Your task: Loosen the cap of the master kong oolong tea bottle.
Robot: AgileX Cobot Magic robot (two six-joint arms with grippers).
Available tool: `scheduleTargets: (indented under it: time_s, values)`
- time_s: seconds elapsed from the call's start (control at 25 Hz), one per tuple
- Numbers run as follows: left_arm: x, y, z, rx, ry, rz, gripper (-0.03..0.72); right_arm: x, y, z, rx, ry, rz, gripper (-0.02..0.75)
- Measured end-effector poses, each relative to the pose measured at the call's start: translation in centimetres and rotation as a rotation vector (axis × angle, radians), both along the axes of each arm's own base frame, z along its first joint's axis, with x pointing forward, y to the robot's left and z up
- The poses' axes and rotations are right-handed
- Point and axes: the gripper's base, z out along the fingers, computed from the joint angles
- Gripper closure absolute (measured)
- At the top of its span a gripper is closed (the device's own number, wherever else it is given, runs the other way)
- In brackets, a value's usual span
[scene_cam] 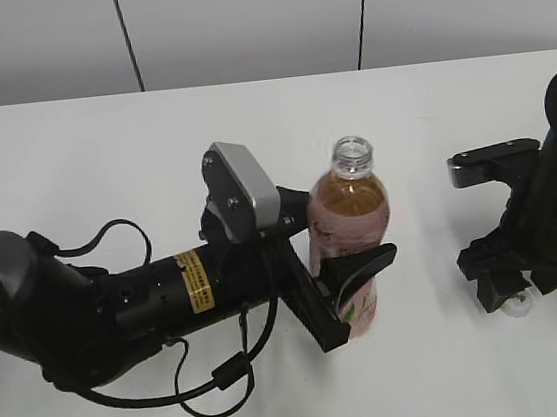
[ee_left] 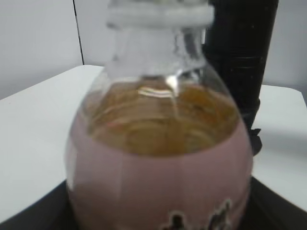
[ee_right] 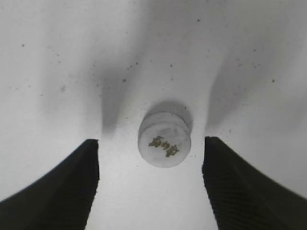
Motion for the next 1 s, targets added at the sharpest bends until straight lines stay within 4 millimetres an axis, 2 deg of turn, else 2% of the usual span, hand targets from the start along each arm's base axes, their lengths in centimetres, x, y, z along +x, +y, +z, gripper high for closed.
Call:
scheduleTargets:
  time_s: [0.24, 0.56, 1.0]
  values:
    - [0.0, 0.0, 0.2, -0.018, -0.006, 0.002, 0.174, 0.0, 0.0, 0.0, 0.002, 0.0, -0.002, 0.224]
    - [0.0, 0.1, 0.2, -0.018, -0.003, 0.006, 0.162, -0.1, 0.0, 0.0, 0.001, 0.011, -0.001, 0.224]
    - [-1.4, 2.7, -1.6, 0.045, 0.096, 0.081, 0.158, -0.2, 0.0, 0.0, -0.002, 0.023, 0.0, 0.224]
